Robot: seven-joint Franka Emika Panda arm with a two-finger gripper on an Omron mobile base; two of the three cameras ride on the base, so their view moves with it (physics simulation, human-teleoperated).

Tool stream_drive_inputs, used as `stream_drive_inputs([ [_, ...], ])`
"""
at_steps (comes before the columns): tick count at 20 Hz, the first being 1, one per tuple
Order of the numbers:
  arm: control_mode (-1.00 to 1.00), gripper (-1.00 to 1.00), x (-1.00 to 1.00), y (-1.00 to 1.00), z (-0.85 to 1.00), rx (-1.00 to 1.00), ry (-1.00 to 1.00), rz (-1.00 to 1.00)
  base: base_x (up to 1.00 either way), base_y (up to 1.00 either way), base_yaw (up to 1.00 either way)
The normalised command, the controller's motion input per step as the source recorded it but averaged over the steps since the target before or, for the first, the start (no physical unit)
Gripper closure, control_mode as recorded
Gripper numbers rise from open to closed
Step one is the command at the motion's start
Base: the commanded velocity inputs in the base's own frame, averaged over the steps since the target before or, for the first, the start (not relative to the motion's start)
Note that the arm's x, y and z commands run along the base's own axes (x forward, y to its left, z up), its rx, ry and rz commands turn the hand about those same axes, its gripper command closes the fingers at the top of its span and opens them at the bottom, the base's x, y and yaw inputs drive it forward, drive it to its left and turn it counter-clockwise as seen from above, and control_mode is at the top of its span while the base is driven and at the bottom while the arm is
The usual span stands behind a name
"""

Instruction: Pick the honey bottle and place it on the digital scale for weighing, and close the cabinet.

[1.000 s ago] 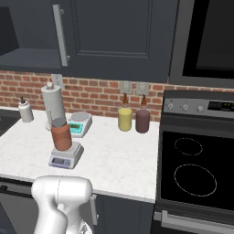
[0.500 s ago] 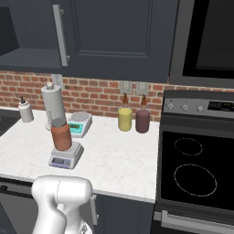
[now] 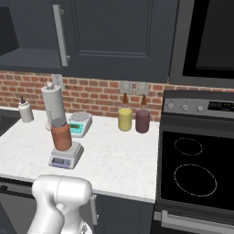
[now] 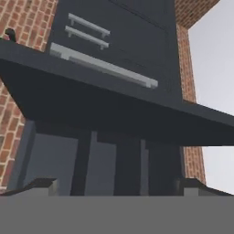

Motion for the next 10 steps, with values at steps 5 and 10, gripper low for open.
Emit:
stream_drive_inputs([
  [5, -1.0, -1.0, -0.48, 1.0, -0.03, 0.0, -0.21, -0.12, 0.0, 0.0, 0.0],
  [10, -1.0, -1.0, -0.44, 0.86, -0.04, 0.0, -0.28, -0.13, 0.0, 0.0, 0.0],
])
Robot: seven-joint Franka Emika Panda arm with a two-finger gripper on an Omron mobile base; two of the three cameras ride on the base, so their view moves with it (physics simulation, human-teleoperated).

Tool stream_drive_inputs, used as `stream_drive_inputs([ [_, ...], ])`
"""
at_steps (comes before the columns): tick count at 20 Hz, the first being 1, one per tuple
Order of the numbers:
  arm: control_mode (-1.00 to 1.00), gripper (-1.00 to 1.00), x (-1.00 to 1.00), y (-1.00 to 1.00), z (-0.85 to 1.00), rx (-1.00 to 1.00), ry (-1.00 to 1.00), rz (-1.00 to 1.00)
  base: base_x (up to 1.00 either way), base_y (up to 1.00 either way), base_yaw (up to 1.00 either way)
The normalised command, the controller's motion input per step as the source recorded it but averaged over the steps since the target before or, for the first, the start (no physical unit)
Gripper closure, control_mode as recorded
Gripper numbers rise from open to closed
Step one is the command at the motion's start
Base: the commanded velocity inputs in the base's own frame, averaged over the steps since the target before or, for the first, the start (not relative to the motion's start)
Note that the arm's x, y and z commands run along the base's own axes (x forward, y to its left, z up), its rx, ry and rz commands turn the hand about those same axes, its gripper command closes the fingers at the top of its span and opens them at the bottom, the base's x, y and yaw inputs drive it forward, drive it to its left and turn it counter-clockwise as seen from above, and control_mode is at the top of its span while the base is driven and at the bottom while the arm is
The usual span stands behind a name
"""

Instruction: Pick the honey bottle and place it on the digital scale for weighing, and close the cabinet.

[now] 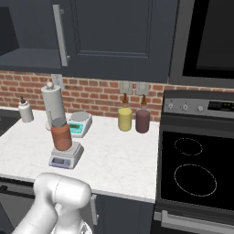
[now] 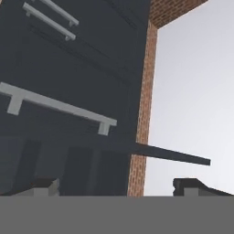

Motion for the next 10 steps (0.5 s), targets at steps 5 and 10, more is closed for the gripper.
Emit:
stream_drive_inputs([
  [5, -1.0, -1.0, 0.47, 0.82, -0.4, 0.1, -0.01, -0.08, 0.0, 0.0, 0.0],
  [10, -1.0, -1.0, 0.94, 0.73, -0.77, 0.16, -0.06, -0.03, 0.0, 0.0, 0.0],
])
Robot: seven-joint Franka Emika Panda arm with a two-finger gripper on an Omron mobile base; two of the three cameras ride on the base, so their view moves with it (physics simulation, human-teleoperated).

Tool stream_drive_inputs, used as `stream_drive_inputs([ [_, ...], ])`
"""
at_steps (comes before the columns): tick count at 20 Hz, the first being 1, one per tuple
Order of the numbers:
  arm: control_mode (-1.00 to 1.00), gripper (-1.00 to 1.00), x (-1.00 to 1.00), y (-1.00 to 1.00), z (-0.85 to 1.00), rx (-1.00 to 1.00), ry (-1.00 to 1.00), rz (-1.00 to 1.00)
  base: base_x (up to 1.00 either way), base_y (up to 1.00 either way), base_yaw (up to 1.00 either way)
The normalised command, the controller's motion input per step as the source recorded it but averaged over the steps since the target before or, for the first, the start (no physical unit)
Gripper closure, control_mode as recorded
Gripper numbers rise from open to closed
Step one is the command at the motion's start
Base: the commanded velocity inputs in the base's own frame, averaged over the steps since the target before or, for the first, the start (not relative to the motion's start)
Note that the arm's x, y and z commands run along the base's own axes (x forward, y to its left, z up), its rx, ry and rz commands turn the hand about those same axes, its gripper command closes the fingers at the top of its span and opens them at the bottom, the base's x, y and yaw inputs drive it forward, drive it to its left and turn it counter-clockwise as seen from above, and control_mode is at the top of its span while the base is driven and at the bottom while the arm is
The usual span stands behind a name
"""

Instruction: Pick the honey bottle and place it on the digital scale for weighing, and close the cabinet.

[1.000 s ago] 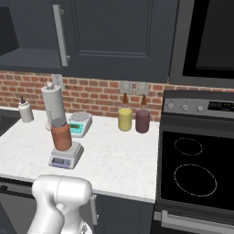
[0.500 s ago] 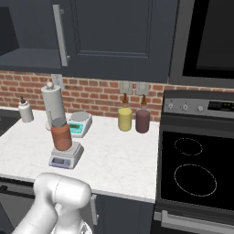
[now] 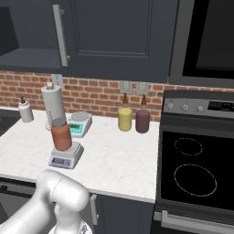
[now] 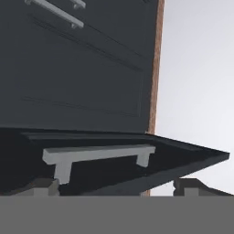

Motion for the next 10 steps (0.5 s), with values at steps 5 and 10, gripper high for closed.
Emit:
stream_drive_inputs([
  [5, -1.0, -1.0, 0.85, 0.67, -0.98, 0.22, -0.2, 0.0, 0.0, 0.0, 0.0],
  [10, -1.0, -1.0, 0.93, 0.1, -0.43, 0.07, -0.04, 0.0, 0.0, 0.0, 0.0],
])
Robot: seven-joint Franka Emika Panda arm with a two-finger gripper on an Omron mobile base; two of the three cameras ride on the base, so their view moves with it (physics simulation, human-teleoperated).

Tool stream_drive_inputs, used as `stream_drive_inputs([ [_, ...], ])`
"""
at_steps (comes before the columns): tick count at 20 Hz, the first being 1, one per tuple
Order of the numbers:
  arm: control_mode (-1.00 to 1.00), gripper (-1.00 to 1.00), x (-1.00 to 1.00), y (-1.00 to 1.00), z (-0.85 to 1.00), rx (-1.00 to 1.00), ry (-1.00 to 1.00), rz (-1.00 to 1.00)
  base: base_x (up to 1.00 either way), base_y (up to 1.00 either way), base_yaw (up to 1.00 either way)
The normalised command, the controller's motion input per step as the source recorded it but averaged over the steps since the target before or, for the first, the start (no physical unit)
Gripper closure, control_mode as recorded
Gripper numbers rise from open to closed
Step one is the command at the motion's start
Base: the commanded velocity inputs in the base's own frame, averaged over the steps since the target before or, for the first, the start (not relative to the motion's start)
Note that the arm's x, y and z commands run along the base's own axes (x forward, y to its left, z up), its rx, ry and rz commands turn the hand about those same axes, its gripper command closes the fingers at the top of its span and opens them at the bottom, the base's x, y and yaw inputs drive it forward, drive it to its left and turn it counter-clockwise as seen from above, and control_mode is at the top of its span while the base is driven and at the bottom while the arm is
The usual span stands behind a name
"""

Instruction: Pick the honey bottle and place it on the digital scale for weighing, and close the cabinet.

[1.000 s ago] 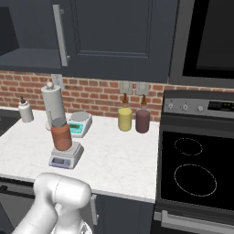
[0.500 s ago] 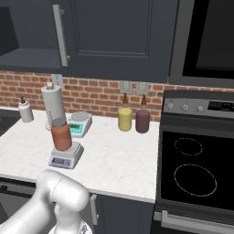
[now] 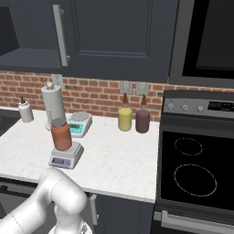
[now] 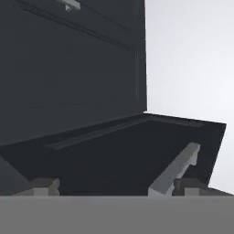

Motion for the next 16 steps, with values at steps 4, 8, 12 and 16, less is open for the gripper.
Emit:
stream_drive_inputs([
  [4, -1.0, -1.0, 0.95, -0.03, 0.0, 0.0, 0.27, -0.04, 0.0, 0.0, 0.0],
  [8, -1.0, -1.0, 1.0, 0.03, 0.0, -0.03, 0.36, -0.09, 0.0, 0.0, 0.0],
  [12, -1.0, -1.0, 1.0, -0.02, 0.0, -0.04, 0.37, -0.11, 0.0, 0.0, 0.0],
  [16, -1.0, -1.0, 0.81, -0.22, 0.13, -0.02, 0.2, -0.13, 0.0, 0.0, 0.0],
])
